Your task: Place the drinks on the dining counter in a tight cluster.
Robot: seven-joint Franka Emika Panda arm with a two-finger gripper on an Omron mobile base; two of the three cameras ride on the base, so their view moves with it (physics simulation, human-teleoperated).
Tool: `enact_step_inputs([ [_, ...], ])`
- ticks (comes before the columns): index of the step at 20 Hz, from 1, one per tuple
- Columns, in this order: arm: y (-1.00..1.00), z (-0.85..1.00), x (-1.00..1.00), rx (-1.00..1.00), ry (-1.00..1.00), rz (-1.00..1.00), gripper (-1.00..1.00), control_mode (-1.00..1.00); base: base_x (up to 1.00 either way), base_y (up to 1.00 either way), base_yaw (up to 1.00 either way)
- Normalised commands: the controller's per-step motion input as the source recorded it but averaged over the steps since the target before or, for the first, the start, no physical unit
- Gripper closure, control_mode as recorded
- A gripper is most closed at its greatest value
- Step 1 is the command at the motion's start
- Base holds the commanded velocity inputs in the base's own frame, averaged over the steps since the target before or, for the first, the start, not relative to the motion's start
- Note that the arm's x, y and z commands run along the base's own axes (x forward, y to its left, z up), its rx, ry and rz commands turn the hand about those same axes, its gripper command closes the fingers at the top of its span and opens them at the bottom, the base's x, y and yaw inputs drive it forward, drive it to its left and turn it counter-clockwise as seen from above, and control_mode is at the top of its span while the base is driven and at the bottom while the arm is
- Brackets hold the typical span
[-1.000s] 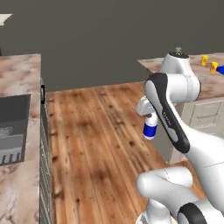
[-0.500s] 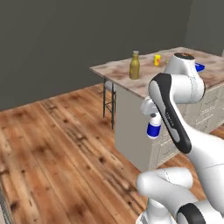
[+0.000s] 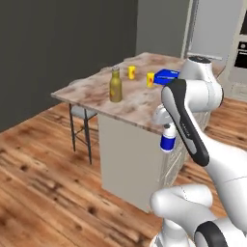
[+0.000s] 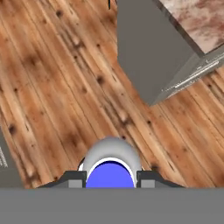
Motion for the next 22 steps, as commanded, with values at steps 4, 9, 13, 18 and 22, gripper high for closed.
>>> enact_step_inputs([
  [4, 0.00, 0.00, 0.00, 0.00, 0.00, 0.00, 1.00, 1.00, 0.86, 0.46, -0.68],
  [9, 0.00, 0.00, 0.00, 0.00, 0.00, 0.00, 1.00, 1.00, 0.63, 0.73, -0.73],
  [13, 0.00, 0.00, 0.00, 0.00, 0.00, 0.00, 1.00, 1.00, 0.56, 0.86, -0.69],
  [18, 0.00, 0.00, 0.00, 0.00, 0.00, 0.00, 1.00, 1.00, 0.54, 0.88, -0.65],
  [22, 0.00, 0.00, 0.00, 0.00, 0.00, 0.00, 1.00, 1.00, 0.74, 0.75, -0.46],
])
